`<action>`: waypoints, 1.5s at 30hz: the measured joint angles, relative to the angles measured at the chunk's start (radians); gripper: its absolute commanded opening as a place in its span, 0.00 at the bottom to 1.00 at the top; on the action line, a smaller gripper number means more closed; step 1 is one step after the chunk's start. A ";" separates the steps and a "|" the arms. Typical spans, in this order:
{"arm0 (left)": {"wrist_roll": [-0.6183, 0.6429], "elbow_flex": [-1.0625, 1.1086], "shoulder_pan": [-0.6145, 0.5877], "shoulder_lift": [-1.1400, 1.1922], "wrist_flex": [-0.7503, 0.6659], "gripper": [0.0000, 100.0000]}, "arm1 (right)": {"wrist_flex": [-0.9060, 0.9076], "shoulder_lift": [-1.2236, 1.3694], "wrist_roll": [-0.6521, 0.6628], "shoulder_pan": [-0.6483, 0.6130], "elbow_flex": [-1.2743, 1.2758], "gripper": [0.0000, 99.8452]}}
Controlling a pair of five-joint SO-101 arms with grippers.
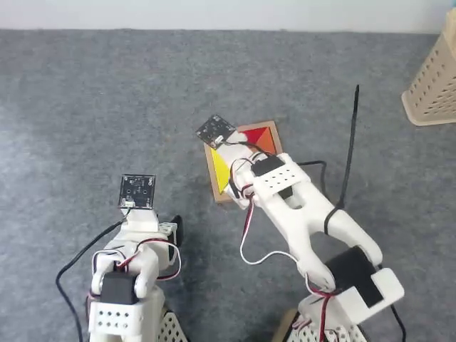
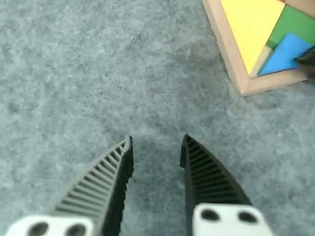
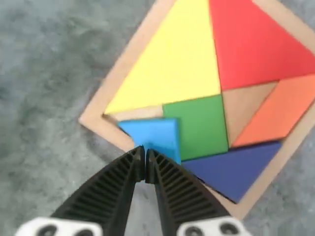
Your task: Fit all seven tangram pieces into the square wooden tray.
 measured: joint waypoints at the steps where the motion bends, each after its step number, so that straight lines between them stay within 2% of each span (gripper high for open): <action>1: 0.000 0.000 0.000 0.000 0.000 0.15 | -0.008 0.000 0.000 -0.005 0.000 0.01; 10: 0.000 0.000 0.000 0.000 0.000 0.15 | -0.028 -0.011 -0.006 -0.008 0.000 0.01; 19: 0.000 0.000 0.000 0.000 0.000 0.15 | -0.011 -0.193 -0.048 0.114 0.075 0.01; 27: 0.000 0.000 -0.002 0.000 0.000 0.15 | -0.020 -0.005 -0.049 0.106 0.057 0.01; 34: 0.000 0.000 0.002 0.000 0.000 0.15 | -0.020 0.081 -0.049 0.051 -0.006 0.01; 40: 0.000 0.000 -0.002 0.000 0.000 0.15 | -0.015 0.074 -0.052 0.044 -0.014 0.01; 45: 0.000 0.000 -0.002 0.000 0.000 0.15 | 0.114 -0.086 -0.029 0.040 -0.009 0.01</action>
